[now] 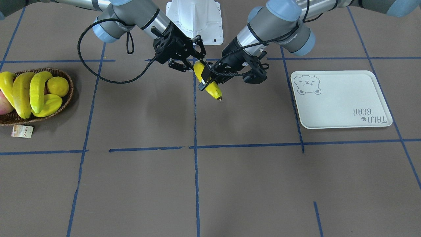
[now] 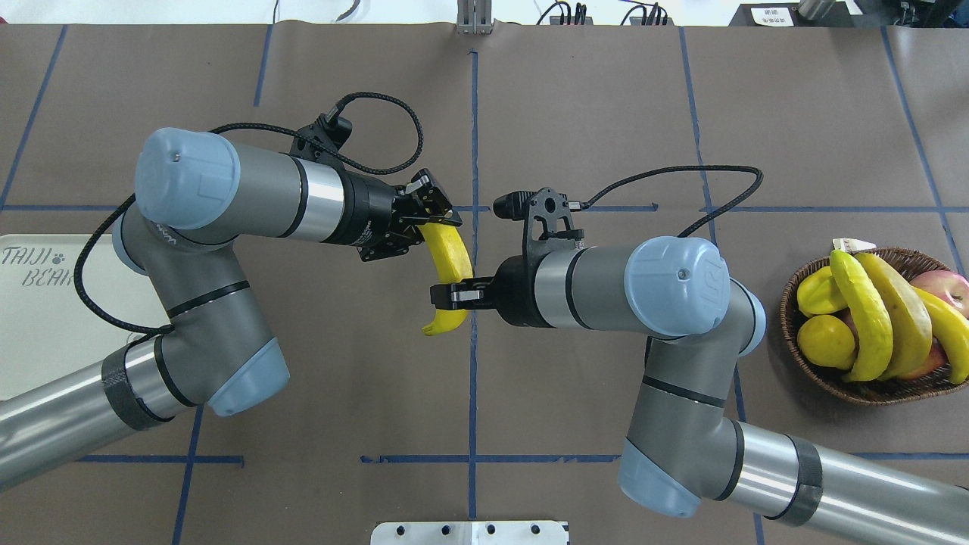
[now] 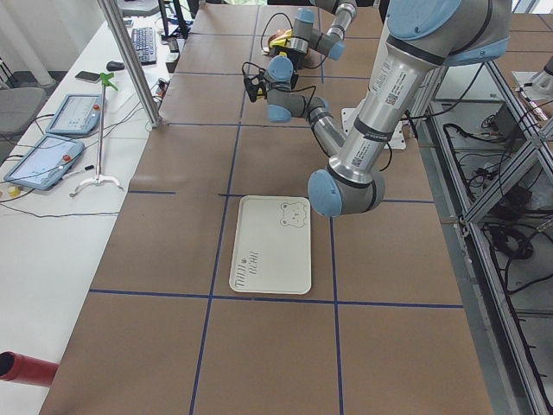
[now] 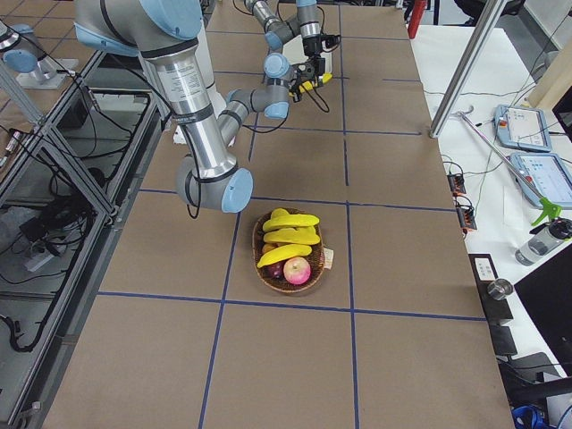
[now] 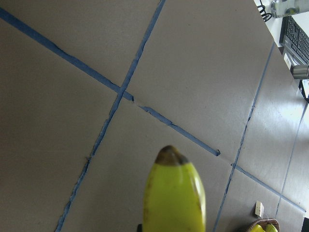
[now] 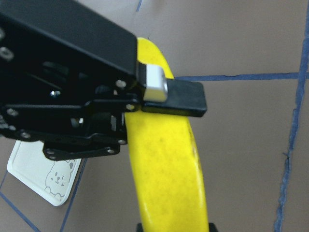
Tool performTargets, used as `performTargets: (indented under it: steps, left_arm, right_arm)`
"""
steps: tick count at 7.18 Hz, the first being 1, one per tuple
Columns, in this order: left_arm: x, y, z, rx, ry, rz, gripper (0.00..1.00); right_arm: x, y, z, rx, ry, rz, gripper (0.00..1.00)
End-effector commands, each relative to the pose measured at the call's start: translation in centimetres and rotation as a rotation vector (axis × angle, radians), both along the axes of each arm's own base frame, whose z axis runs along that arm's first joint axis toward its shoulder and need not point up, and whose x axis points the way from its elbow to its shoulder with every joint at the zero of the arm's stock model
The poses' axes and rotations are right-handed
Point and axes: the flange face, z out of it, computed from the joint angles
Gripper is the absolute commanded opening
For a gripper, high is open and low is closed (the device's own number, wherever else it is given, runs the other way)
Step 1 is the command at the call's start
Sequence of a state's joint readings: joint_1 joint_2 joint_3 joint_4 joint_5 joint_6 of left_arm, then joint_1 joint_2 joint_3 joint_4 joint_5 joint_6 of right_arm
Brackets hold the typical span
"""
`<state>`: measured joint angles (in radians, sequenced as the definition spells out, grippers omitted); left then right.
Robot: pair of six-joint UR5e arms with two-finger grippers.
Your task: Transfer all bananas from basket to plate
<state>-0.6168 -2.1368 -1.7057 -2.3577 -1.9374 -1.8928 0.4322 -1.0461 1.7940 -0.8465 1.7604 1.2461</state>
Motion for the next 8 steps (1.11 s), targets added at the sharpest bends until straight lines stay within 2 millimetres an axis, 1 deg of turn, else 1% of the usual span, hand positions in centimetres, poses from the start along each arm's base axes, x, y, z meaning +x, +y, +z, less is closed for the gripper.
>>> performTargets:
  steps: [1, 2, 3, 4, 5, 6, 7, 8]
  left_arm:
    - [-0.1, 0.0, 0.1, 0.002, -0.002, -0.001, 0.00]
    - [-0.1, -0.1, 0.3, 0.000, -0.004, -0.001, 0.00]
    - [-0.1, -0.1, 0.5, -0.002, -0.008, -0.003, 0.00]
    - [-0.2, -0.2, 1.7, -0.020, -0.033, -0.004, 0.00]
    - [-0.9, -0.6, 3.2, -0.042, -0.065, -0.013, 0.00]
    - [-2.9, -1.5, 5.3, -0.103, -0.145, -0.038, 0.00]
    - [-4.9, -1.8, 6.2, -0.080, -0.237, -0.042, 0.00]
    - [-6.9, -0.3, 8.0, -0.050, -0.366, -0.008, 0.00]
  right_arm:
    - [0.9, 0.2, -0.9, -0.019, 0.033, 0.000, 0.99]
    - [1.1, 0.3, -1.0, -0.017, 0.029, 0.000, 0.99]
    - [1.8, 0.2, -1.4, -0.016, 0.023, -0.004, 0.99]
    - [4.0, -0.7, -1.8, -0.048, 0.050, -0.064, 0.99]
    - [6.9, -1.4, -2.3, -0.082, 0.079, -0.103, 0.99]
    - [9.3, -2.5, -2.4, -0.120, 0.118, -0.101, 0.99]
    - [11.2, -3.3, -1.1, -0.180, 0.196, -0.073, 0.99]
    - [12.5, -4.8, 0.1, -0.233, 0.280, -0.041, 1.00]
